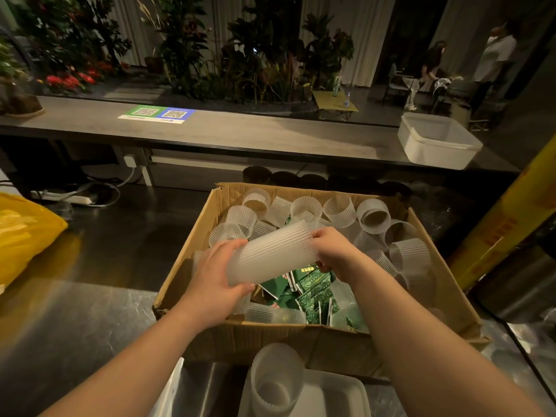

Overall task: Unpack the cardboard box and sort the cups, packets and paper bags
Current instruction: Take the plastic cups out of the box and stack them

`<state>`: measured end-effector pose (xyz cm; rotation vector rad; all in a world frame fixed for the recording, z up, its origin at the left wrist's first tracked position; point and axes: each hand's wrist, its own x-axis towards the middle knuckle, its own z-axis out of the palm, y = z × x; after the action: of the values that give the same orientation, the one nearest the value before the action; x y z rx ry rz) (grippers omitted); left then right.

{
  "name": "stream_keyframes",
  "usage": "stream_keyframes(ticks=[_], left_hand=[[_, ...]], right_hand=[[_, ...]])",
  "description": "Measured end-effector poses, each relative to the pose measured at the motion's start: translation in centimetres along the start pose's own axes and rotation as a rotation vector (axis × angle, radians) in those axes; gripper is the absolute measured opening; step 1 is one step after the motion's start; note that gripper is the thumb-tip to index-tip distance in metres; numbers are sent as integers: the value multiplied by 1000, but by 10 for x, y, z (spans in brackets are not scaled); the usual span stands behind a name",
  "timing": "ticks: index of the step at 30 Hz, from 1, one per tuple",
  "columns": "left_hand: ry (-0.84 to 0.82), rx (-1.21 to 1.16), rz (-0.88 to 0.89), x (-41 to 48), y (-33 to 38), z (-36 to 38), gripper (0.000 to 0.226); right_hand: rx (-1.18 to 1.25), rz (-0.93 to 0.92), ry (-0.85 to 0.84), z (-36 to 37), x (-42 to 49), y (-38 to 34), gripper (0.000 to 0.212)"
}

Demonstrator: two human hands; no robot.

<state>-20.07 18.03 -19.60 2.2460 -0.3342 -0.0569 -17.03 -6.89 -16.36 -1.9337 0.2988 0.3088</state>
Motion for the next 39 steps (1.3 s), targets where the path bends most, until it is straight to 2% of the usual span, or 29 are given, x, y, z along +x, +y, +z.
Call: stream_keyframes(ticks=[4,6,8,10,12,13,15,17,19,21,23,24,27,28,35,39], left_hand=[[12,1,-7,0,-1,0,84],[22,3,-10,-1,1,1,87],[34,14,-3,-1,3,3,86],[43,24,2,-1,2,3,83],[46,26,-1,0,2,3,82],[51,29,-1,0,2,3,81],[60,34,-2,0,3,4,81],[63,32,-3,1,3,4,81],[59,37,-6,0,3,3,81],[55,39,-10,0,2,3,81],[55,34,-6,-1,2,3,82],[56,30,-5,-1,3,3,82],[44,28,-7,-1,4,2,80],[36,31,-7,-2,4,2,80],[9,23,-4,-3,5,2,81],[-10,33,16,-4,6,2,80]], right_hand=[[-79,-42,-7,-1,-3,-7,22],[-7,-55,-60,-13,-7,-10,26],[60,-59,-23,-32,-8,-4,28],[-209,-81,100,-50,-6,12,24],[-612,-43,71,-60,-7,34,27],[-785,11,49,-61,-8,44,35],[-1042,94,165,-60,-12,56,59],[-1109,89,283,-55,-12,63,73],[-1061,45,212,-48,-12,66,69],[-1024,4,71,-44,-14,65,56],[-946,-77,22,-44,-14,65,47],[-850,-134,29,-44,-16,63,52],[-445,-233,95,-44,-23,54,86],[-338,-256,120,-46,-25,52,89],[372,-338,107,-63,-28,41,62],[402,-376,31,-55,-26,30,56]])
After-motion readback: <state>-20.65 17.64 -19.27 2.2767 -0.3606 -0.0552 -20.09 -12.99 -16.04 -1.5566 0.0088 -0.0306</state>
